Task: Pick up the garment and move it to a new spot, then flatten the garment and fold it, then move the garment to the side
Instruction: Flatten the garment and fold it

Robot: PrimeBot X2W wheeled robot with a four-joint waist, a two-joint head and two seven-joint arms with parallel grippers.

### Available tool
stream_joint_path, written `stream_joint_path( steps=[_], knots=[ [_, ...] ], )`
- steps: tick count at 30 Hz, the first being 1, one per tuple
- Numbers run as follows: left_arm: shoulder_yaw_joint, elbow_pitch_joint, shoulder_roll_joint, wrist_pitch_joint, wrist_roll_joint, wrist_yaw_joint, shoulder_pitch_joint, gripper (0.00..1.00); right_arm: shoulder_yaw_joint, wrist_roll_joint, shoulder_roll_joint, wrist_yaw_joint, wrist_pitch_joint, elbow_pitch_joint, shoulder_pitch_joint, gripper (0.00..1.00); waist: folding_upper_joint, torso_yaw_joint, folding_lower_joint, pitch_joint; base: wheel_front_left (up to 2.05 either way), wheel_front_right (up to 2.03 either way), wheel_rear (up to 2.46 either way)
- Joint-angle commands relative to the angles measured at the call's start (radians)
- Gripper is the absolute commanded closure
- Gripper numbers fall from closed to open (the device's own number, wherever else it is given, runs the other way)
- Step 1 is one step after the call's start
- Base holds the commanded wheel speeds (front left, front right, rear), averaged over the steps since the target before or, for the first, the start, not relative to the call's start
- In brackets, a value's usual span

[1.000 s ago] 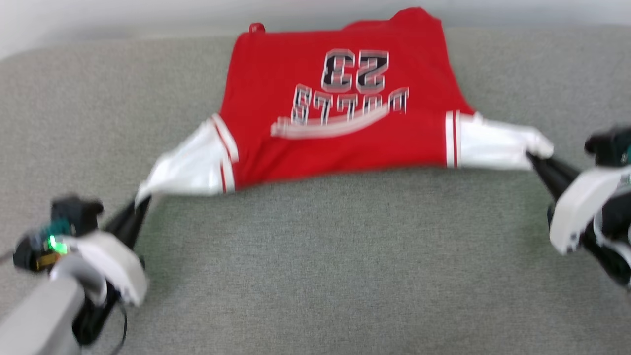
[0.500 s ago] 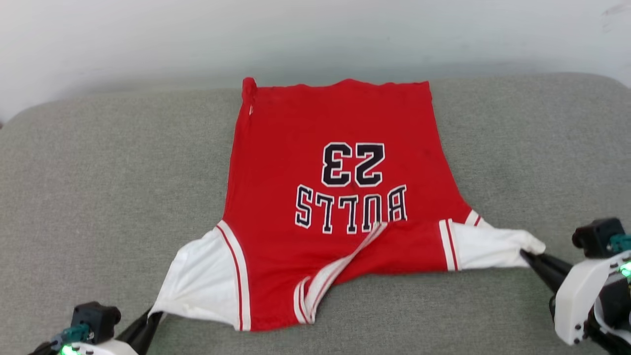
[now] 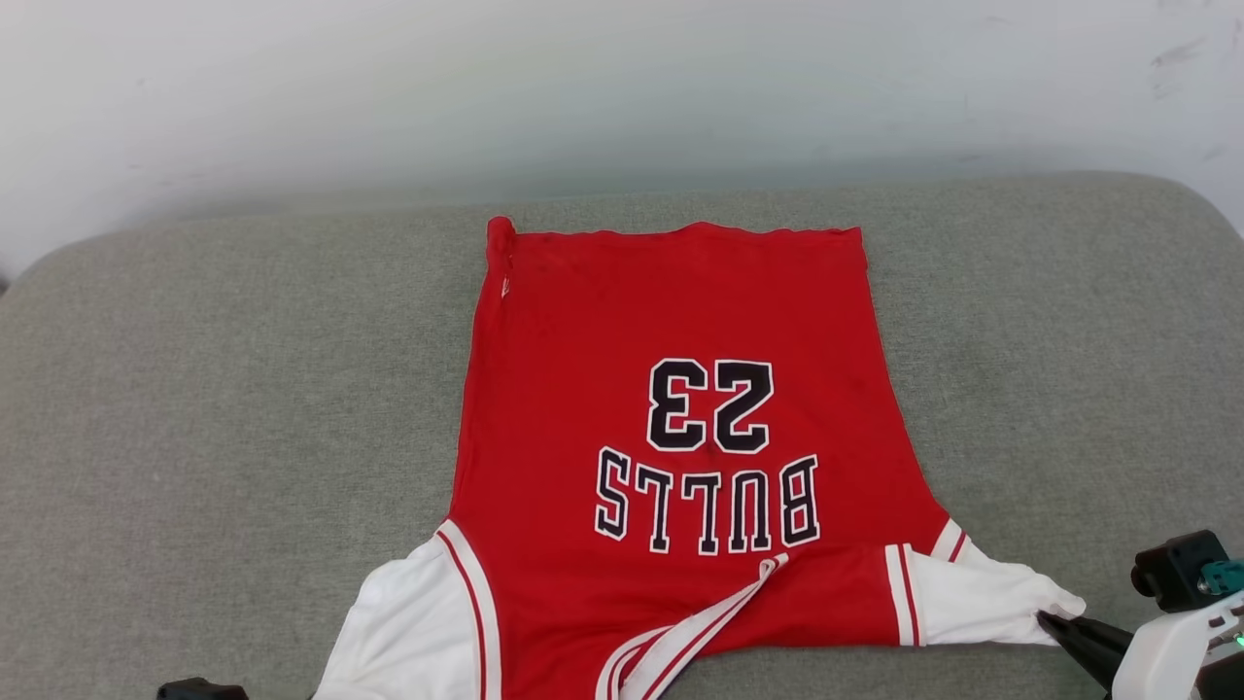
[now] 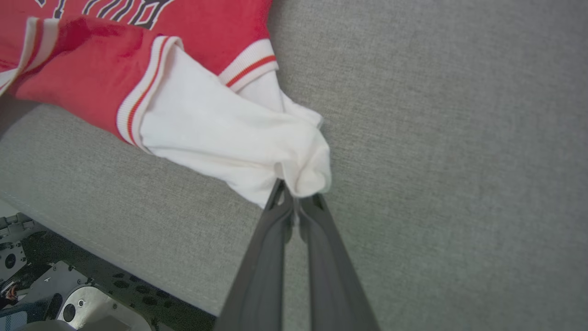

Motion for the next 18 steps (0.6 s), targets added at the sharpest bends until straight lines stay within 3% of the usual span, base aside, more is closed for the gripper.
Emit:
stream_joint_path(
  steps=[1, 2, 3, 10, 18],
  knots=[
    [-0.004, -0.011, -0.004, 0.004, 0.000, 0.005, 0.006, 1.00, -0.009, 0.011, -0.004, -0.001, 0.008, -0.004, 0.014, 1.00, 0.0000, -0.001, 0.0002, 0.002, 0.00, 0.00, 0.00],
    [-0.007, -0.018, -0.006, 0.008, 0.003, 0.004, 0.003, 1.00, -0.014, 0.009, -0.003, -0.001, 0.009, -0.010, 0.017, 0.65, 0.0000, -0.001, 0.0002, 0.004, 0.00, 0.00, 0.00],
    [-0.009, -0.025, -0.008, 0.011, 0.003, 0.006, 0.000, 1.00, -0.019, 0.019, 0.003, -0.001, 0.019, -0.012, 0.020, 0.00, 0.0000, -0.002, 0.0002, 0.005, 0.00, 0.00, 0.00],
    [-0.014, -0.083, -0.002, 0.023, 0.011, 0.018, -0.005, 1.00, -0.088, 0.080, 0.011, -0.001, 0.089, -0.083, 0.001, 0.00, 0.0000, 0.002, 0.0002, 0.017, 0.00, 0.00, 0.00],
    [-0.028, -0.218, 0.033, 0.050, 0.048, 0.046, -0.015, 1.00, -0.260, 0.101, 0.032, -0.001, 0.251, -0.178, -0.076, 0.00, 0.0000, 0.042, 0.0002, 0.066, 0.00, 0.00, 0.00]
  ],
)
